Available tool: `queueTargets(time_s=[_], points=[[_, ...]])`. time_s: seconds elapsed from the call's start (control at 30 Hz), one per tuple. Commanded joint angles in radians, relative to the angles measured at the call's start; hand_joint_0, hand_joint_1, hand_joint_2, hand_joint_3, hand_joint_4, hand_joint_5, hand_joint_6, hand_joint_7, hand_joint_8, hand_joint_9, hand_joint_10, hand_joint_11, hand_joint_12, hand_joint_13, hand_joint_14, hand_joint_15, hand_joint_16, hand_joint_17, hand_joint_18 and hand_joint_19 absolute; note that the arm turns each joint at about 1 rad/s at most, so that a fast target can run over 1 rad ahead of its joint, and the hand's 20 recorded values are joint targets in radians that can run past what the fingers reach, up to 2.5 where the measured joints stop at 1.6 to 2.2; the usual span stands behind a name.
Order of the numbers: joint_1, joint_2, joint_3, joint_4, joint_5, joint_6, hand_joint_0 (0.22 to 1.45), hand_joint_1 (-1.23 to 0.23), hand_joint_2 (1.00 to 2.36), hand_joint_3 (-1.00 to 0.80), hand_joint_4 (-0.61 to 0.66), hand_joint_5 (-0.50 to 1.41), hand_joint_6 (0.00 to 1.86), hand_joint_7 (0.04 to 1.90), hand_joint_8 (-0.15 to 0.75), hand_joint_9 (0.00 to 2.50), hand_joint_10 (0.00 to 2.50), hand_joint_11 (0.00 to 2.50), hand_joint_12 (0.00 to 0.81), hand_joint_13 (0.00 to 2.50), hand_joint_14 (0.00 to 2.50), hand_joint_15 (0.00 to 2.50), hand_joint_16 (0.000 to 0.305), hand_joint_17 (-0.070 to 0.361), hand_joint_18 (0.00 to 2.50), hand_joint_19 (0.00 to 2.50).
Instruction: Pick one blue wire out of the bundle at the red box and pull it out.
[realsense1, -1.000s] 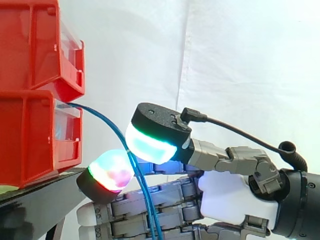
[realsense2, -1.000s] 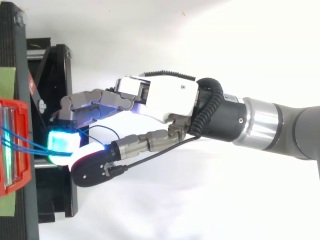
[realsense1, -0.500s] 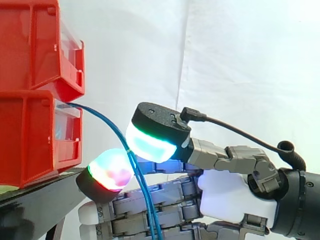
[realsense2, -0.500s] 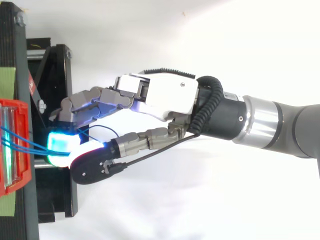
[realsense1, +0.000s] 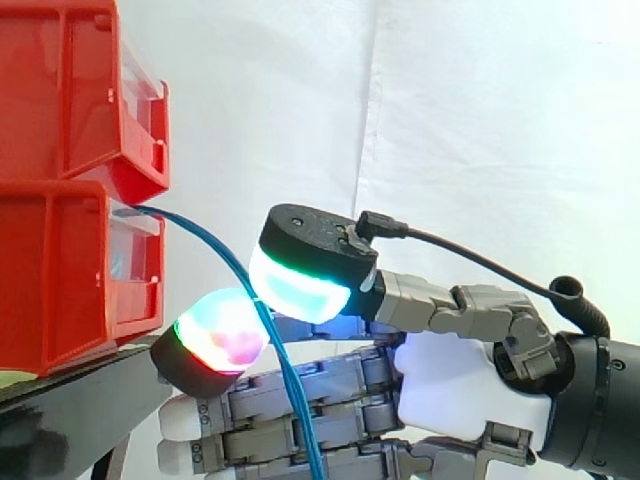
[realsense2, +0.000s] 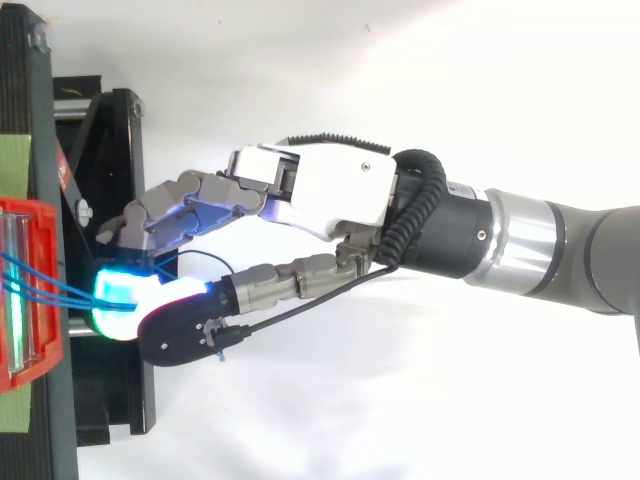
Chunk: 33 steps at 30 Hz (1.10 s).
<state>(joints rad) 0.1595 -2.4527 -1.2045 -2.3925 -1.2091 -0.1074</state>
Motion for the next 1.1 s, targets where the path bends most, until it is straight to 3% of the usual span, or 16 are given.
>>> queueTargets(time_s=[0.0, 0.3, 1.07], points=[[0.000, 0.000, -0.001, 0.006, -0.001, 0.000, 0.62, -0.66, 1.01, -0.11, 0.23, -0.19, 0.90, 0.82, 0.295, 0.68, 0.01, 0.29, 0.365, 0.46, 0.01, 0.21, 0.057, 0.129, 0.36, 0.25], [0.000, 0.000, -0.001, 0.013, -0.003, 0.000, 0.62, -0.67, 1.00, -0.03, 0.21, -0.18, 0.92, 0.83, 0.325, 0.76, 0.01, 0.32, 0.391, 0.53, 0.01, 0.24, 0.062, 0.141, 0.43, 0.24], [0.000, 0.001, 0.000, 0.013, -0.009, 0.002, 0.63, -0.72, 1.02, -0.14, 0.22, -0.19, 0.92, 0.84, 0.289, 0.83, 0.02, 0.61, 0.352, 0.56, 0.01, 0.32, 0.053, 0.119, 0.40, 0.29]])
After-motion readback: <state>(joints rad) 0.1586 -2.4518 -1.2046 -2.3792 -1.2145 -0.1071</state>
